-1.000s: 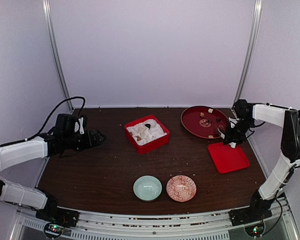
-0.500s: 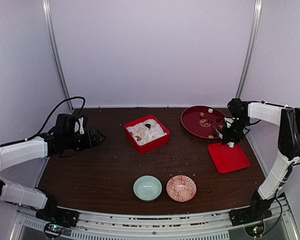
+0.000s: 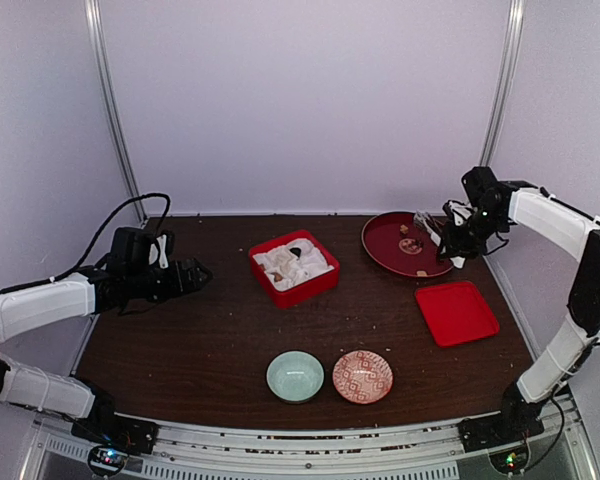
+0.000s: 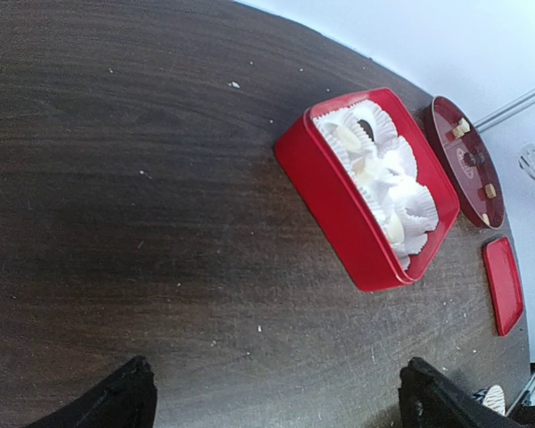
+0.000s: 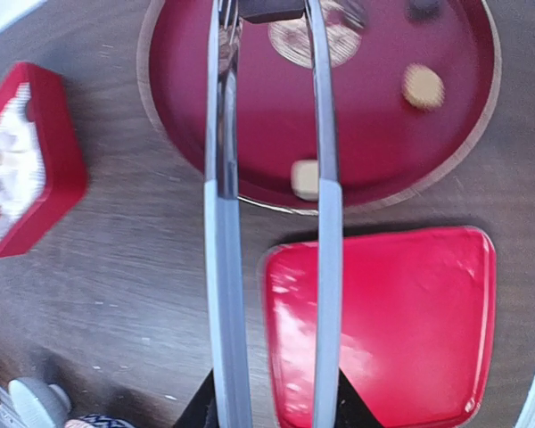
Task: Pack the chocolate
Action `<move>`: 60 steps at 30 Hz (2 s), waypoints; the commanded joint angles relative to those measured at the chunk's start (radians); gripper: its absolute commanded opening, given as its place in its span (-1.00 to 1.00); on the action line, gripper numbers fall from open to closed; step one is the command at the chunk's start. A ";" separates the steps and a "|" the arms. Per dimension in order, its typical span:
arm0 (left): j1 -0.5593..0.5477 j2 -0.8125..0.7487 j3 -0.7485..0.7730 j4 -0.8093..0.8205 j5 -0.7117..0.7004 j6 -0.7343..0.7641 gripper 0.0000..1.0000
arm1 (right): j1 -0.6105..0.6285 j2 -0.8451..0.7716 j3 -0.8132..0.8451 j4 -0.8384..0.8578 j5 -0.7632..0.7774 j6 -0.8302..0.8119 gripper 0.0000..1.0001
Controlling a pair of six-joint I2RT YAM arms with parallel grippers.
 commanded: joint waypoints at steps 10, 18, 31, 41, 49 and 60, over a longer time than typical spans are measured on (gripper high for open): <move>0.008 -0.019 -0.005 0.021 -0.007 -0.004 0.95 | 0.329 0.128 0.277 0.020 -0.020 -0.006 -0.58; 0.008 -0.013 -0.006 0.018 -0.006 -0.006 0.95 | 0.464 0.280 0.401 -0.043 0.064 -0.028 -0.58; 0.007 -0.002 0.000 0.018 -0.007 -0.004 0.95 | 0.523 0.412 0.454 -0.064 0.097 -0.036 -0.54; 0.008 0.005 0.003 0.018 -0.008 -0.003 0.95 | 0.524 0.484 0.527 -0.095 0.125 -0.045 -0.48; 0.007 0.003 0.005 0.011 -0.015 0.000 0.95 | 0.524 0.514 0.576 -0.129 0.155 -0.056 -0.41; 0.008 -0.003 0.003 0.003 -0.019 0.000 0.95 | 0.524 0.491 0.575 -0.143 0.157 -0.071 -0.29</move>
